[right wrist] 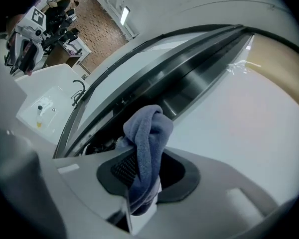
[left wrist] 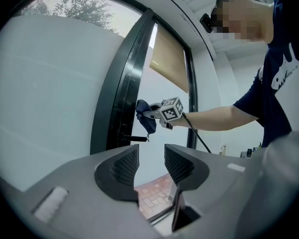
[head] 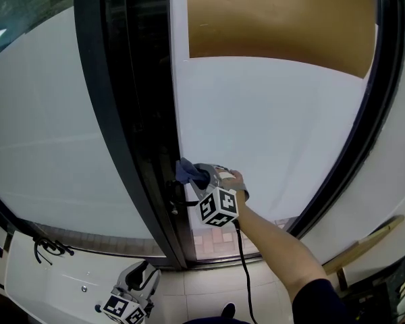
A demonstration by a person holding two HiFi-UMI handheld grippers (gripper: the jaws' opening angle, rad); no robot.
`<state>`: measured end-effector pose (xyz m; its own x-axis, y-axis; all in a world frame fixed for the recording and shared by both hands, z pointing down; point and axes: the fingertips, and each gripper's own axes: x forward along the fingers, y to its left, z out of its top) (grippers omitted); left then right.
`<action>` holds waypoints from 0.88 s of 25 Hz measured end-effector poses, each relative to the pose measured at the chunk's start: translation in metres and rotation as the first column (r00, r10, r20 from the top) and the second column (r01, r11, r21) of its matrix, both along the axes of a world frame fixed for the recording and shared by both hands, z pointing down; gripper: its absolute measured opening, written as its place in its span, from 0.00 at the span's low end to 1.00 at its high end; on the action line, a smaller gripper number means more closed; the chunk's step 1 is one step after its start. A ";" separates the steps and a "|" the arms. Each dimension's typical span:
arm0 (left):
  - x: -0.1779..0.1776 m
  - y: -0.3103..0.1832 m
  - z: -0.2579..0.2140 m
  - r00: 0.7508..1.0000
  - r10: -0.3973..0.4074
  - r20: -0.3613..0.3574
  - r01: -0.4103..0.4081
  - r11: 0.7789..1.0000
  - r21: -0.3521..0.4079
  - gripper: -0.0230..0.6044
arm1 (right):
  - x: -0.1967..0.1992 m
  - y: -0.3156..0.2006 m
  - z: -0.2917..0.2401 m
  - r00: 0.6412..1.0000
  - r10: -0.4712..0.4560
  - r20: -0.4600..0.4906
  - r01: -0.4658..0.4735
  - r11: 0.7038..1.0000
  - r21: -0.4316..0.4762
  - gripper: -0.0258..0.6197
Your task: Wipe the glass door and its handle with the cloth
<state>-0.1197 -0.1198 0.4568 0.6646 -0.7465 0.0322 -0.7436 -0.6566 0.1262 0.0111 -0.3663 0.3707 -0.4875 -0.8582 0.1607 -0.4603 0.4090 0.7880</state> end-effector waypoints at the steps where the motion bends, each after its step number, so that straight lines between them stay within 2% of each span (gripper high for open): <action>1: -0.003 0.001 0.000 1.000 -0.008 0.000 0.008 1.000 0.000 0.28 | -0.008 -0.001 0.003 1.000 -0.009 -0.007 0.009 1.000 -0.003 0.17; 5: -0.011 0.006 0.001 1.000 -0.031 0.000 0.031 1.000 -0.003 0.28 | -0.027 -0.010 0.015 0.999 -0.017 -0.050 0.016 1.000 -0.016 0.17; 10: -0.015 0.007 0.001 0.999 -0.048 0.000 0.048 0.999 -0.005 0.28 | -0.022 -0.015 0.018 0.995 -0.014 -0.100 0.013 1.000 -0.005 0.17; 22: 0.009 -0.005 -0.002 1.000 0.011 -0.006 -0.011 1.000 0.004 0.28 | 0.097 -0.014 0.031 0.981 0.119 -0.154 -0.123 0.992 -0.015 0.17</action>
